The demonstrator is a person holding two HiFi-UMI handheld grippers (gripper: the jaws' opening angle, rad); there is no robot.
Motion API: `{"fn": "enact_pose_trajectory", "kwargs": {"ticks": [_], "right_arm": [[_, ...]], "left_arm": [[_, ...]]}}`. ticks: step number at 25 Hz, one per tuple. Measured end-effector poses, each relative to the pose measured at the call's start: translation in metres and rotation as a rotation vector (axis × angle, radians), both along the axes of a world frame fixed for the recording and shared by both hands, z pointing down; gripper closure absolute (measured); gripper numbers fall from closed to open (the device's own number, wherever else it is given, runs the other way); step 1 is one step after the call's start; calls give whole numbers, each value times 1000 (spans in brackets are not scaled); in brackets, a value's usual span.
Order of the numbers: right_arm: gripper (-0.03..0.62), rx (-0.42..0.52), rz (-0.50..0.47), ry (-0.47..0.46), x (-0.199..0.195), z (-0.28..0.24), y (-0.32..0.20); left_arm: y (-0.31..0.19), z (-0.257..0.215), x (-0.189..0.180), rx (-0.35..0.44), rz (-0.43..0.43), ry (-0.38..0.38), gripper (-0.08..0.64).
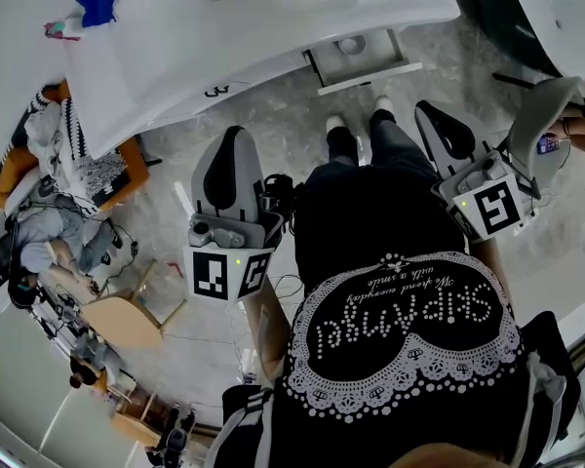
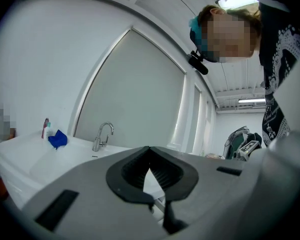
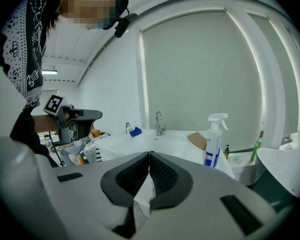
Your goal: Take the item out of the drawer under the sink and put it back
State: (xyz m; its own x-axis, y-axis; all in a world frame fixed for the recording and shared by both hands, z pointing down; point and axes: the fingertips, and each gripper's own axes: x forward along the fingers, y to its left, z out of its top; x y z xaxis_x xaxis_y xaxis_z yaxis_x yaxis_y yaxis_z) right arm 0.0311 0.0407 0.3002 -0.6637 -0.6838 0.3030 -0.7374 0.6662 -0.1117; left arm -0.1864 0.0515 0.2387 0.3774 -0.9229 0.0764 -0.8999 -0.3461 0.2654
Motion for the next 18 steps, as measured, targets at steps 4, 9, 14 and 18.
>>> {"fn": "enact_pose_trajectory", "kwargs": {"ticks": [4,9,14,18], "right_arm": [[574,-1,-5,1,-2,0,1],[574,-5,-15,0,-6,3,3],[574,-6,-32,4,-8,6,7],[574,-1,-34,-1,-10,8,8]], "left_arm": [[1,-2,-11,4,-27,-20,555],[5,0,-14,5,-35,-15,555],[11,2,-17,1,-49,-5,555],[14,3,-20,6,-56,-1,555]]}}
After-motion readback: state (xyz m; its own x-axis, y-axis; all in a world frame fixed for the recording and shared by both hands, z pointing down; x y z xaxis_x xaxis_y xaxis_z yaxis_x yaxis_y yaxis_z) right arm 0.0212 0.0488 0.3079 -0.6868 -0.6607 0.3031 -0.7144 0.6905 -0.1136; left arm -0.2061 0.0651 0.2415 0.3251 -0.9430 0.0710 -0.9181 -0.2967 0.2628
